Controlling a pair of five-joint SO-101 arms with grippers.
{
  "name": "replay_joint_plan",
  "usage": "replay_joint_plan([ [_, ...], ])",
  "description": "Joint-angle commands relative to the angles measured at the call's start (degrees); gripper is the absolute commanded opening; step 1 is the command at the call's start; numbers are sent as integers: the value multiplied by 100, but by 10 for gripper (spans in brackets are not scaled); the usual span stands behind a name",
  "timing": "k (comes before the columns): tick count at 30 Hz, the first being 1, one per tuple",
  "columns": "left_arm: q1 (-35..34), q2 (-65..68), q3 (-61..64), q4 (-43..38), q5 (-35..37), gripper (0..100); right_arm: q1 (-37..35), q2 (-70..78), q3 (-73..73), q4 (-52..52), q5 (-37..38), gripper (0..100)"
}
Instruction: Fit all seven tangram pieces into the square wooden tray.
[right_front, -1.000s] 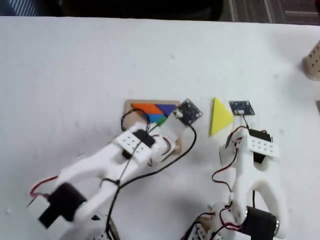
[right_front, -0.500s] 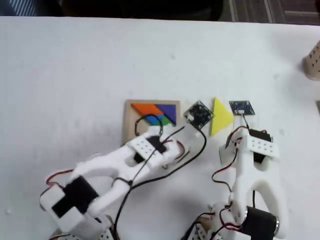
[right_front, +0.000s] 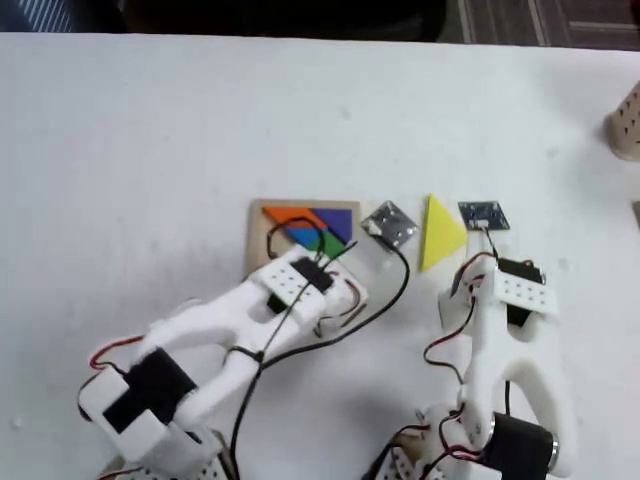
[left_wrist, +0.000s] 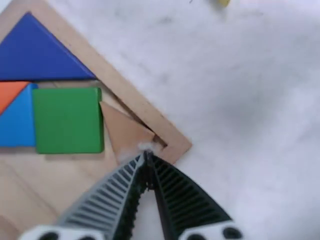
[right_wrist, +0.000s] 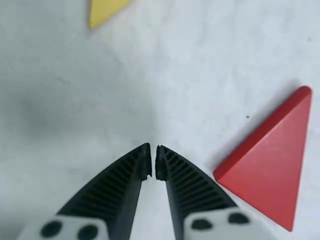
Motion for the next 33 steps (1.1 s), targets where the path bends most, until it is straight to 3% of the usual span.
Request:
replay_joint_plan([
  [1, -127, -31, -211, 158, 105, 22, 22, -198, -26, -57, 79, 18],
  [23, -1042, -13, -273, -62, 141, 22, 13, -198, -26, -66, 79, 18],
  [33, -989, -444, -158, -44, 123, 22, 13, -198, -26, -66, 79, 18],
])
